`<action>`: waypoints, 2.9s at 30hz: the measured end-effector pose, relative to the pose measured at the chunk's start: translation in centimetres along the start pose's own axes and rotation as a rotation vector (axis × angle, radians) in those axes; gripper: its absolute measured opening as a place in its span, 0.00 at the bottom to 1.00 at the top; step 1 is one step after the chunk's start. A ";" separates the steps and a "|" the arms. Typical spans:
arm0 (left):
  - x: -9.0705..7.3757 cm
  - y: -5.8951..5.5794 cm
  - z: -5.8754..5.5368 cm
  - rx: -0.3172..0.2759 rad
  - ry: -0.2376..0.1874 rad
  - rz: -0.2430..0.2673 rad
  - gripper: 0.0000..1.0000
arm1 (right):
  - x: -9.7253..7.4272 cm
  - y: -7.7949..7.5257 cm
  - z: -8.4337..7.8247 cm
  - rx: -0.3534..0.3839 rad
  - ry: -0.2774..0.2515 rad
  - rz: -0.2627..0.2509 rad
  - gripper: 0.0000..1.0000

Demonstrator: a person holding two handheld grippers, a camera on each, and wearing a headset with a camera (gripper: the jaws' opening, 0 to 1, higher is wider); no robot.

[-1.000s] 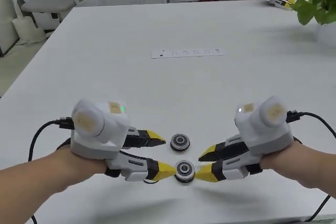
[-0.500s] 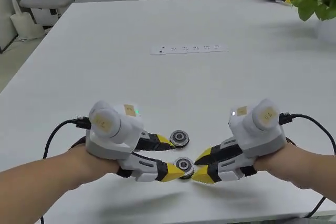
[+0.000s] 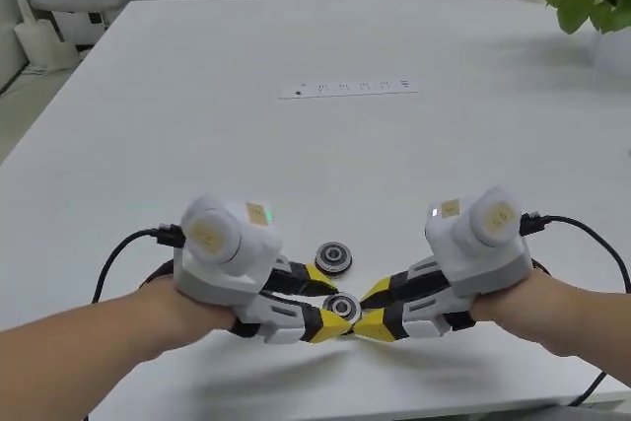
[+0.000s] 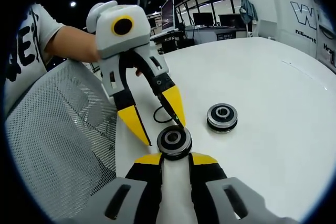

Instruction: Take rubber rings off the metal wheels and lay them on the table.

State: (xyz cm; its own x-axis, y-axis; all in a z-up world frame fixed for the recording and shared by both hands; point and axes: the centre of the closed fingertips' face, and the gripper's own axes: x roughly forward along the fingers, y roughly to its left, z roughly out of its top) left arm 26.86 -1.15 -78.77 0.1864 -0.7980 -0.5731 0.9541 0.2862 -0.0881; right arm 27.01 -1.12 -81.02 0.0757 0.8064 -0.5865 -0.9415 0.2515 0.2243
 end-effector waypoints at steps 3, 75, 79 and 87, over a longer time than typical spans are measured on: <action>0.3 0.0 -0.2 0.000 0.013 0.001 0.23 | 0.0 0.0 0.0 -0.003 -0.001 -0.001 0.16; 0.6 0.2 -0.5 0.110 0.034 0.104 0.12 | -1.1 0.0 1.3 0.236 -0.099 0.027 0.00; 0.6 0.1 -0.5 0.109 0.035 0.100 0.12 | -1.1 0.3 1.4 0.233 -0.096 0.037 0.00; 0.6 0.0 -0.5 0.111 0.037 0.095 0.12 | -0.7 1.5 2.1 0.221 -0.099 0.091 0.00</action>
State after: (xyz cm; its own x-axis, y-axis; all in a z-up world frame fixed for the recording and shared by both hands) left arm 26.82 -1.38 -79.49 0.2707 -0.7495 -0.6041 0.9530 0.2974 0.0580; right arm 26.18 -0.23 -78.64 0.0360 0.8767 -0.4796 -0.8523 0.2775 0.4434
